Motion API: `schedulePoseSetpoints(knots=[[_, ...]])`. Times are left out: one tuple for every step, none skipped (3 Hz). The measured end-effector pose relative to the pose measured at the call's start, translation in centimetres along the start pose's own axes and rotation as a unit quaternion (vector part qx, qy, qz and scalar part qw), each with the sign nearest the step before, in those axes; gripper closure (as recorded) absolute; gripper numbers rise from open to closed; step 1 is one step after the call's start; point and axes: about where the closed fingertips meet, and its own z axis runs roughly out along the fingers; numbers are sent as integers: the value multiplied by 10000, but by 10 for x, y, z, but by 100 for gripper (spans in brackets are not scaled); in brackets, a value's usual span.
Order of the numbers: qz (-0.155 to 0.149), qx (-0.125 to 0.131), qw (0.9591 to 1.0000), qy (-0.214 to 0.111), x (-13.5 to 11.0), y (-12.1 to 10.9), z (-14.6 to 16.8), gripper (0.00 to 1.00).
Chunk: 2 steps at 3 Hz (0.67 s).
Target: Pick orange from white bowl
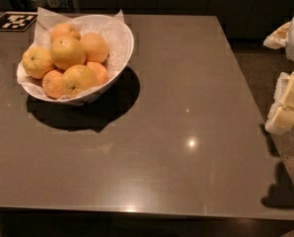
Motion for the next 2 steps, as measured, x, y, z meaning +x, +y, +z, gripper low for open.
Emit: schedulePoseSetpoints(knots=[[1,66,10000,-63,-7,0,-5,0],[70,-27,10000,33,-33,-4,-11,0]])
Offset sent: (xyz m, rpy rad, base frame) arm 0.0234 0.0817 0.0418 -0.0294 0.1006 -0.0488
